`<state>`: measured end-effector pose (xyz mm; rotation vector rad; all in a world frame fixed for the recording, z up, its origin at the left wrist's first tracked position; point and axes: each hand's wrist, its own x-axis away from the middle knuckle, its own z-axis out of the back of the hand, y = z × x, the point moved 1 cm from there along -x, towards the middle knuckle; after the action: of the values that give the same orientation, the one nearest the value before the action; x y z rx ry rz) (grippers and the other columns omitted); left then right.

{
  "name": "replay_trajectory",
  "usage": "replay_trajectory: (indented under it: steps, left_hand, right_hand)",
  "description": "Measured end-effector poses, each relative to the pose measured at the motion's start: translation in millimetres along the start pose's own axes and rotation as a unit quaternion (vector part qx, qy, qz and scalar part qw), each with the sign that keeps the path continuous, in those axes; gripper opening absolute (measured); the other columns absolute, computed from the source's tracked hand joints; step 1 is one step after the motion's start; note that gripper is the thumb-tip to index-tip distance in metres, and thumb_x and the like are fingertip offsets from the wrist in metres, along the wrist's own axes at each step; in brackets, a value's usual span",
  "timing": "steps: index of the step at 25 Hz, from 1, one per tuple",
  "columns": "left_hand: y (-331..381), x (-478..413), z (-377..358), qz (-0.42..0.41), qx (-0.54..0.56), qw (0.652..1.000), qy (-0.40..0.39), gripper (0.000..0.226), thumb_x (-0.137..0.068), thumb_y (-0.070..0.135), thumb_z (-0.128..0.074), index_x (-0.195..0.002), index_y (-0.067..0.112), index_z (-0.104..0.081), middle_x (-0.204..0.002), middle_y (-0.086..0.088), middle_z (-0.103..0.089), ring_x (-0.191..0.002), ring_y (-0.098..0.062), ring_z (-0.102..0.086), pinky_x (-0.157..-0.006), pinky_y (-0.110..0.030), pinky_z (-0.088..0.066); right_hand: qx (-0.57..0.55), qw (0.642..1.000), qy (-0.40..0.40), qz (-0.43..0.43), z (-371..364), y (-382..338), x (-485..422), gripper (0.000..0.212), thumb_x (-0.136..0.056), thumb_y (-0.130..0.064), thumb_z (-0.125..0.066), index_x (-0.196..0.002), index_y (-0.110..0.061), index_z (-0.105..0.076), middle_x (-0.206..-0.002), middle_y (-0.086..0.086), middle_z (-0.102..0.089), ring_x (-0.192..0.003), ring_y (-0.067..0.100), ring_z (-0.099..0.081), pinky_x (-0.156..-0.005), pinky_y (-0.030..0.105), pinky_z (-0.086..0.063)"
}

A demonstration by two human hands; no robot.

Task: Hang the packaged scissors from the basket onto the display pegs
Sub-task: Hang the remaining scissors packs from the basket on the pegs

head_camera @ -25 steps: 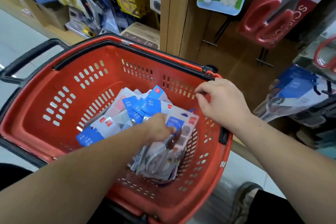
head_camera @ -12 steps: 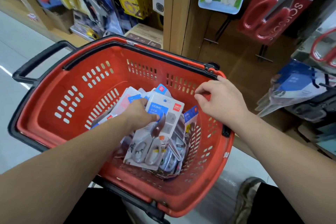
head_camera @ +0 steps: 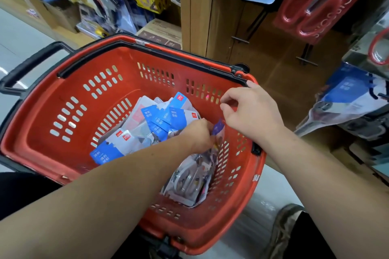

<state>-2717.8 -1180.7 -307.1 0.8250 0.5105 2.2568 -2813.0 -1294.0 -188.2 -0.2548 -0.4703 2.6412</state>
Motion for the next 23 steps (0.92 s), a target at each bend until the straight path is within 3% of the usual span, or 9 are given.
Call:
replay_trajectory:
  steps: [2,4,6,9,12,17,19,21,23]
  left_hand:
    - [-6.5,3.5,8.2,0.019,0.065,0.998,0.012,0.027,-0.101,0.018,-0.059,-0.076,0.024,-0.055,-0.069,0.003,-0.055,-0.072,-0.025,-0.058,-0.063,-0.031,-0.046]
    - [-8.0,17.6,23.5,0.037,0.211,0.977,0.024,0.012,-0.106,0.015,-0.055,-0.1,0.02,-0.064,-0.075,-0.001,-0.059,-0.067,-0.019,-0.057,-0.065,-0.038,-0.059]
    - [-8.5,33.4,45.6,0.016,0.351,0.936,0.017,0.019,-0.11,0.013,-0.053,-0.123,0.015,-0.065,-0.081,-0.005,-0.062,-0.069,-0.02,-0.06,-0.067,-0.036,-0.063]
    - [-15.5,51.7,84.3,-0.045,0.449,0.893,0.002,0.027,-0.11,0.013,-0.053,-0.134,0.012,-0.065,-0.105,-0.011,-0.075,-0.09,-0.025,-0.072,-0.077,-0.034,-0.065]
    - [-20.7,56.0,95.2,-0.024,0.495,0.868,-0.026,0.032,-0.109,0.024,-0.056,-0.131,0.002,-0.063,-0.118,-0.024,-0.075,-0.101,-0.034,-0.076,-0.082,-0.034,-0.064]
    - [-37.3,34.2,41.3,0.071,0.268,0.96,0.024,0.041,-0.109,0.042,-0.049,-0.099,0.005,-0.065,-0.086,-0.013,-0.066,-0.077,-0.026,-0.064,-0.078,-0.042,-0.064]
    - [-41.9,27.0,23.7,0.063,0.142,0.987,-0.034,0.03,-0.104,0.032,-0.058,-0.122,0.008,-0.063,-0.101,-0.008,-0.069,-0.088,-0.023,-0.067,-0.087,-0.039,-0.06]
    - [-41.6,20.9,15.2,0.061,0.053,0.994,-0.073,0.06,-0.093,0.033,-0.071,-0.145,0.014,-0.049,-0.129,-0.009,-0.066,-0.115,-0.028,-0.066,-0.102,-0.04,-0.055]
    - [-34.1,16.6,10.9,0.074,0.007,0.996,-0.048,0.068,-0.08,0.043,-0.075,-0.139,0.019,-0.051,-0.128,-0.007,-0.066,-0.115,-0.031,-0.065,-0.102,-0.041,-0.054]
  right_hand:
    - [0.013,1.0,-0.014,0.015,-1.5,1.4,-2.1,0.018,-0.1,-0.036,-0.064,-0.116,-0.033,-0.071,-0.122,-0.01,-0.072,-0.136,0.018,-0.052,-0.127,0.035,-0.022]
    - [0.04,0.998,-0.044,0.034,-3.5,2.1,-5.5,0.037,-0.096,-0.048,-0.067,-0.131,-0.035,-0.065,-0.131,-0.011,-0.065,-0.137,0.016,-0.05,-0.128,0.034,-0.018]
    - [0.031,0.997,-0.061,0.04,-4.1,-0.2,-10.0,0.06,-0.09,-0.057,-0.071,-0.144,-0.037,-0.055,-0.142,-0.012,-0.059,-0.139,0.014,-0.048,-0.128,0.035,-0.019]
    - [-0.094,0.994,-0.057,0.009,-4.8,-12.4,-16.1,0.07,-0.088,-0.053,-0.077,-0.15,-0.035,-0.048,-0.142,-0.009,-0.061,-0.133,0.019,-0.053,-0.122,0.043,-0.035]
    - [-0.233,0.97,-0.031,-0.065,-4.5,-19.1,-20.2,0.06,-0.087,-0.032,-0.085,-0.137,-0.033,-0.052,-0.119,-0.006,-0.071,-0.111,0.016,-0.068,-0.095,0.037,-0.057]
    - [-0.158,0.983,-0.046,-0.081,3.5,-13.1,-11.0,0.039,-0.093,-0.028,-0.08,-0.114,-0.037,-0.048,-0.115,-0.008,-0.065,-0.105,0.019,-0.068,-0.08,0.046,-0.063]
    - [-0.158,0.985,-0.018,-0.07,8.4,-11.3,-4.9,0.038,-0.097,-0.025,-0.075,-0.116,-0.036,-0.044,-0.115,-0.007,-0.062,-0.102,0.02,-0.067,-0.08,0.045,-0.063]
    - [-0.199,0.977,0.02,-0.067,16.2,-10.2,0.0,0.037,-0.099,-0.024,-0.072,-0.118,-0.035,-0.043,-0.116,-0.009,-0.06,-0.102,0.017,-0.066,-0.079,0.038,-0.063]
    - [-0.243,0.967,0.054,-0.061,24.9,-10.1,2.9,0.035,-0.099,-0.022,-0.072,-0.119,-0.033,-0.044,-0.112,-0.017,-0.057,-0.103,0.011,-0.065,-0.076,0.028,-0.061]
